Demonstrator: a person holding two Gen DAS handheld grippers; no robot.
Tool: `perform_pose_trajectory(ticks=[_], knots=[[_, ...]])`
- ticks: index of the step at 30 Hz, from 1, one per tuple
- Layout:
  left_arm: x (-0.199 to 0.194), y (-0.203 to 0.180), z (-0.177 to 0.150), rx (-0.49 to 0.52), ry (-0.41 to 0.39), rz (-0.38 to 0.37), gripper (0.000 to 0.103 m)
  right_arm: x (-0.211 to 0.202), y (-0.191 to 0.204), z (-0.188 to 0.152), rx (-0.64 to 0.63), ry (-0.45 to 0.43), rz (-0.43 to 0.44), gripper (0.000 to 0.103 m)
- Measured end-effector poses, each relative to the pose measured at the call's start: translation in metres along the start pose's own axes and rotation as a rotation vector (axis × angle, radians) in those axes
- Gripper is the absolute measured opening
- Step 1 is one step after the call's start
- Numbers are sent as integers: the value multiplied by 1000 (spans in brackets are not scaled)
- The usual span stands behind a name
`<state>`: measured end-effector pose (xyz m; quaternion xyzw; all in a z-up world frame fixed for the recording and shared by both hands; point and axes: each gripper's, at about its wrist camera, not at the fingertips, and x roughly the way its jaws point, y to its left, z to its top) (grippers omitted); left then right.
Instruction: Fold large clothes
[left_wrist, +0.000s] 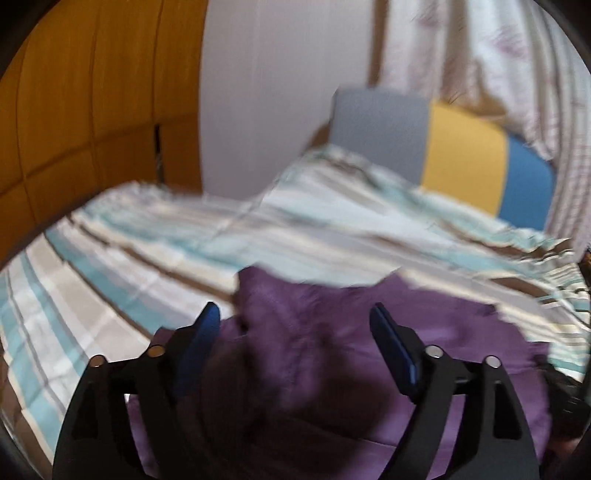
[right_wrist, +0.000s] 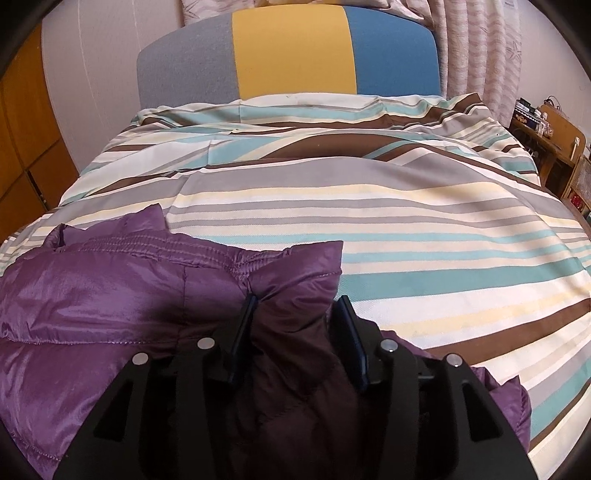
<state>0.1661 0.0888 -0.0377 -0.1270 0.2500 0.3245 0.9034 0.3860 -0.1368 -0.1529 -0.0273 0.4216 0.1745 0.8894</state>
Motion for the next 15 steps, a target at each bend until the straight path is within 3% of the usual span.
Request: perform_pose_trajectory(ticks=[3,8,10,15], knots=[[-4,-35,-3,93,14,-69,85,-2,-1,-1,5,-4,-12,52],[42,-70,-27,222,106,-33,85,-3,-4,0,19,-6,-10,55],[61,-64,-38,187,165,-67,85,-4,-4,-1,24,-10,-5,57],[71,-59,-43,147,207,-116,88,-8,-3,-1,25,-32,-17,57]])
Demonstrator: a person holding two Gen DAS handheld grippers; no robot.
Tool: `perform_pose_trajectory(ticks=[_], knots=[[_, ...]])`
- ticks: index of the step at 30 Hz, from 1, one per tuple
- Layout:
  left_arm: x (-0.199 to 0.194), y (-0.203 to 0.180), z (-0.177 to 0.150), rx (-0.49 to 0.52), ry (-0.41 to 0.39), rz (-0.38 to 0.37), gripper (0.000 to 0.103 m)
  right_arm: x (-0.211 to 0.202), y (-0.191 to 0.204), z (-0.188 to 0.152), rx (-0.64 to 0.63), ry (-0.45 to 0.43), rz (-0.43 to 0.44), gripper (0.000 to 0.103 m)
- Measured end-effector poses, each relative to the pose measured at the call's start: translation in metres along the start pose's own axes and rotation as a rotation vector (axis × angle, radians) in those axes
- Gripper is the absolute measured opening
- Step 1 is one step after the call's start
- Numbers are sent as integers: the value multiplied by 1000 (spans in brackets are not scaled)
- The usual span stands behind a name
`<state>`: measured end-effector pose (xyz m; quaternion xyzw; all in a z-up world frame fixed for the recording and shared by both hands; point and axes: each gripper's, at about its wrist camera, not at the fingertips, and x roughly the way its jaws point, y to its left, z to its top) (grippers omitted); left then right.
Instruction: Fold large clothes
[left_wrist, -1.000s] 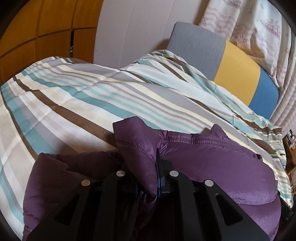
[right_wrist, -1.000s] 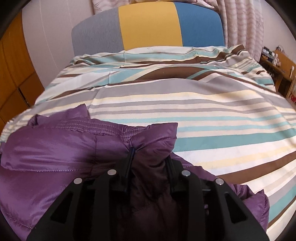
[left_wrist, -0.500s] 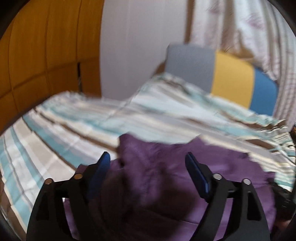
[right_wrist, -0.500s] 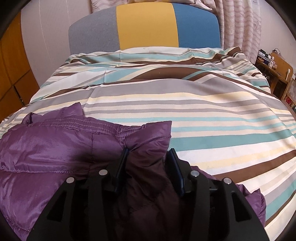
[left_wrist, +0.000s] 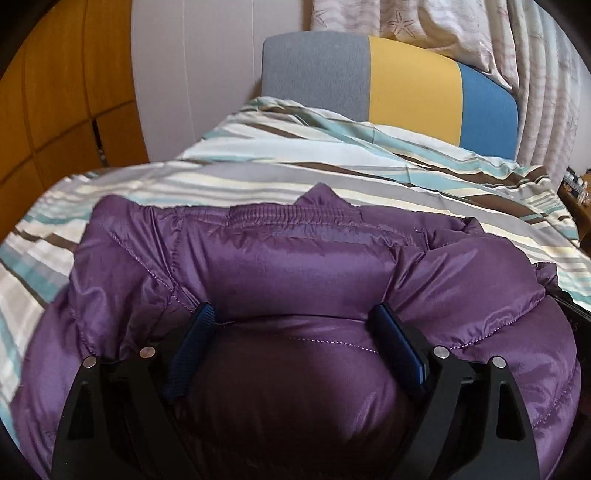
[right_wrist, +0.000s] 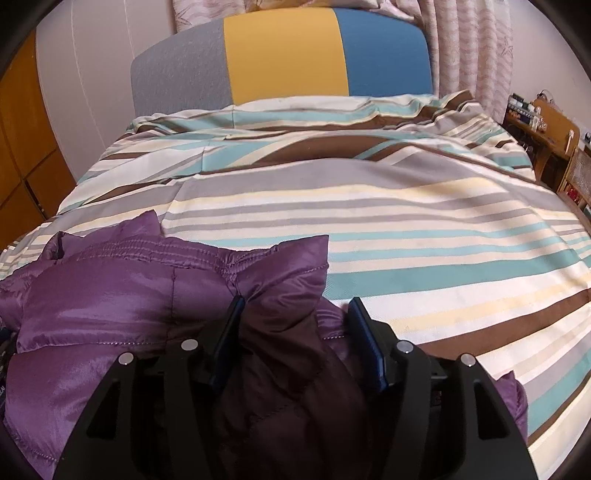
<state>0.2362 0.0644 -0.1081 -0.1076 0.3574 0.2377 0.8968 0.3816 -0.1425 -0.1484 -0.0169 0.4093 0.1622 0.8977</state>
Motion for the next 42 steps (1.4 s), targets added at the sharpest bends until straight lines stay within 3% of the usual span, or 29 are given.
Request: perform_pose_trajectory(ticks=[6,10,13,19,22,31,38,42], knots=[[0,4,-2,-27,-1,-31,88,-53,15,-4,-51,-163,38,57],[-2,4,-2,-31,-4,-33,88,-95,43,-8,-59,-231,171,57],[-3,6,-2,-40,-9,-43,89,-85,76,-8,-112,-186,216,55],[-7,8,-4,-54,-23,-56,89,-30,102,-23,-171,-43,158,54],[-4,5,-3,-44,-16,-38,89,-17,106,-26,-193,-25,120,54],[-7,6,-3,-40,-6,-41,93,-9,106,-31,-210,-22,94,54],[-36,7,-20,-12,-25,6,100,-14,104,-30,-208,-33,99,55],[-48,10,-28,-11,-33,10,100,-37,102,-35,-205,-113,119,61]])
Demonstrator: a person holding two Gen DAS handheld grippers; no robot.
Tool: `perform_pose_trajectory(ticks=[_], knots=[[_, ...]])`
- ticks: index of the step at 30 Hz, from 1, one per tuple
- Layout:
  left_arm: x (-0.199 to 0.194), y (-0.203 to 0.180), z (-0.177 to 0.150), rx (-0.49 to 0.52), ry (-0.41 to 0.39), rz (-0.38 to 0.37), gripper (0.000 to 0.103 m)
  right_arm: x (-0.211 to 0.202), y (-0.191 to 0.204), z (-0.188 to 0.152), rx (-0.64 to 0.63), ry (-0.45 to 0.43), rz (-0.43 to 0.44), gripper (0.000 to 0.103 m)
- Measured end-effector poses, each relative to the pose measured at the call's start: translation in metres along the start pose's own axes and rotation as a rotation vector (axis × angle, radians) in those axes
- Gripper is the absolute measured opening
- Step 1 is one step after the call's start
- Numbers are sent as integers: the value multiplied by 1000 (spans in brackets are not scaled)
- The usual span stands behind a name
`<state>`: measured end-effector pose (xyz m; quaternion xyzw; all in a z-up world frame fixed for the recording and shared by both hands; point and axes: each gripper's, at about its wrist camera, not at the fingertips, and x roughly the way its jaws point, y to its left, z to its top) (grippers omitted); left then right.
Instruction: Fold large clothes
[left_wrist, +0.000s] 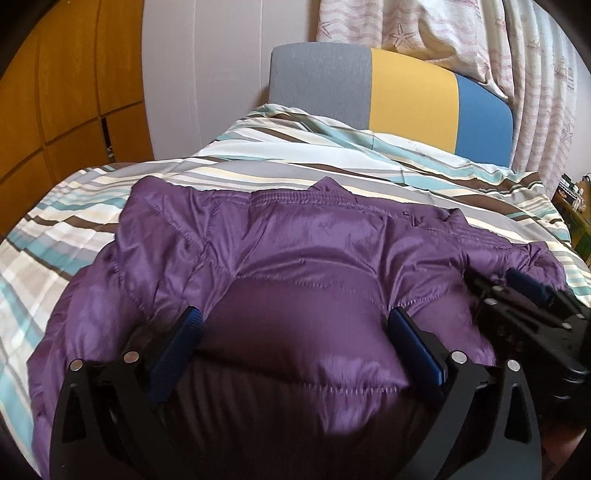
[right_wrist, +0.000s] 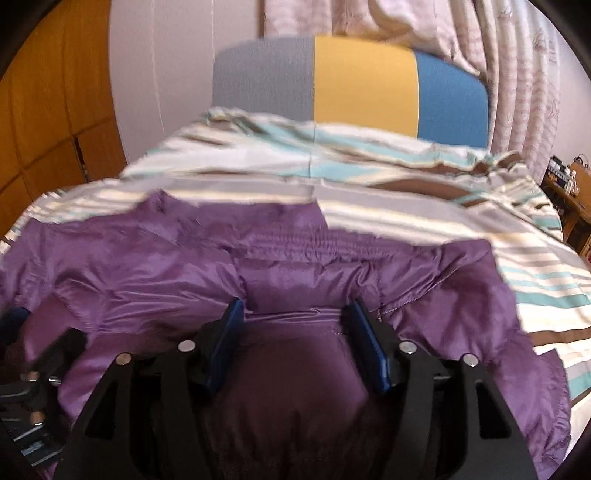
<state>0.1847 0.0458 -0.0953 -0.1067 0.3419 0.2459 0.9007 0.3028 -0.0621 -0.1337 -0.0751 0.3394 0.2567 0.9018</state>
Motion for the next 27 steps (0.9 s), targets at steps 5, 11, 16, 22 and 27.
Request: perform_pose_trajectory(ticks=[5,11,16,22,27], knots=[[-9,4,-4,-7,-9,-17,100,-45,1,-16,10,-45,72,60],[2,0,-6,7,21,-13,100,-35,3,-28,-12,23,59,63],[14,-7,-5,38,60,18,100,-18,9,-28,-42,50,22,63],[8,0,-6,12,47,-14,100,-20,7,-30,-36,44,30,63],[-17,21,-14,-18,31,-93,100,-22,5,-30,-26,40,37,65]])
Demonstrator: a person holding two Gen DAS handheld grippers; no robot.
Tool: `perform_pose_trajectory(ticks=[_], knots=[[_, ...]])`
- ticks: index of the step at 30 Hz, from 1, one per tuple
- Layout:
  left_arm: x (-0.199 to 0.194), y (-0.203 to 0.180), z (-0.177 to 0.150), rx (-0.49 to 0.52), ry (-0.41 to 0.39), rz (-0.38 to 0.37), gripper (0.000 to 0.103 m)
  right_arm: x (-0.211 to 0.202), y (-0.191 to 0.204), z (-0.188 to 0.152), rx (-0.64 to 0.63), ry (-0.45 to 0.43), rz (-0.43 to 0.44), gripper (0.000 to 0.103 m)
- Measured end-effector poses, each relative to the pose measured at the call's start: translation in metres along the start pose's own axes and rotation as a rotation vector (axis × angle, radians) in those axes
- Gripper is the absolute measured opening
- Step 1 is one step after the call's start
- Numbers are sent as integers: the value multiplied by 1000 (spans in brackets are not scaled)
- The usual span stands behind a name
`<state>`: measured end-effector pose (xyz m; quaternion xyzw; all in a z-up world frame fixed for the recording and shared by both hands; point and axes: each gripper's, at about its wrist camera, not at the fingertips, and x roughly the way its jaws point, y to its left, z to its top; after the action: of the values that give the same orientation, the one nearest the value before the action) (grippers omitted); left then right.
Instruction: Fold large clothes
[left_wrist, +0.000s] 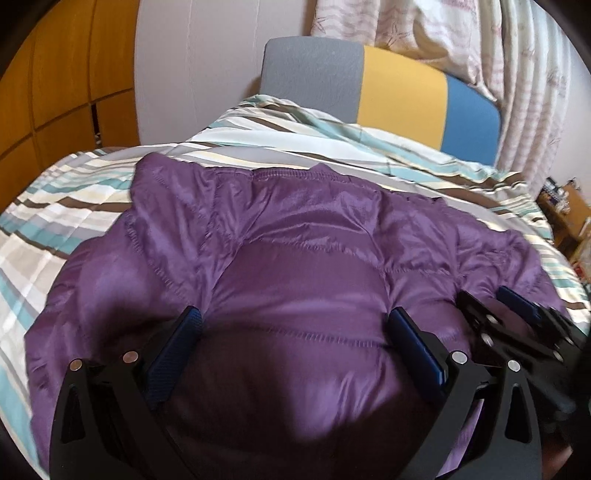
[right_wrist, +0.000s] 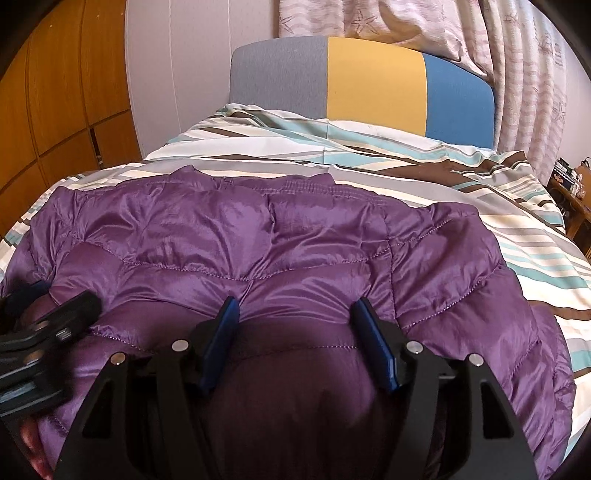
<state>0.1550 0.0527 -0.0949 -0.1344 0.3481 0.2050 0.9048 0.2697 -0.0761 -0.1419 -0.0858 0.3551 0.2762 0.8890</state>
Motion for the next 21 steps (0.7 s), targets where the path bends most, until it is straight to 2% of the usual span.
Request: perform_pose_trajectory(ticks=[3,5,10,13,17,19,21], knots=[[-20,14,-9,-17,-30,-1,100,0,0,0,3,-1,2,65],[-33,28,-16,-52,-58,29,100,-1,-1,-1,4,-2,2,65],[-59,61,-32,-144,-99,30,100,-4,0,-1,2,-10,-5,68],[-69,72,-47,-166,-91,60,100,-12,-2,-3,7,-36,-17,78],[-78,91,-69,-218,-65,53,100,-20,-4,-7,14,-42,-8,78],[-79,101,-80,-287,-34,13,100,-26,-2,-10,6,-48,-15,79],[-85,103,-85,-303,-50,-7,100,-32,0,-12,-3,-53,-22,79]])
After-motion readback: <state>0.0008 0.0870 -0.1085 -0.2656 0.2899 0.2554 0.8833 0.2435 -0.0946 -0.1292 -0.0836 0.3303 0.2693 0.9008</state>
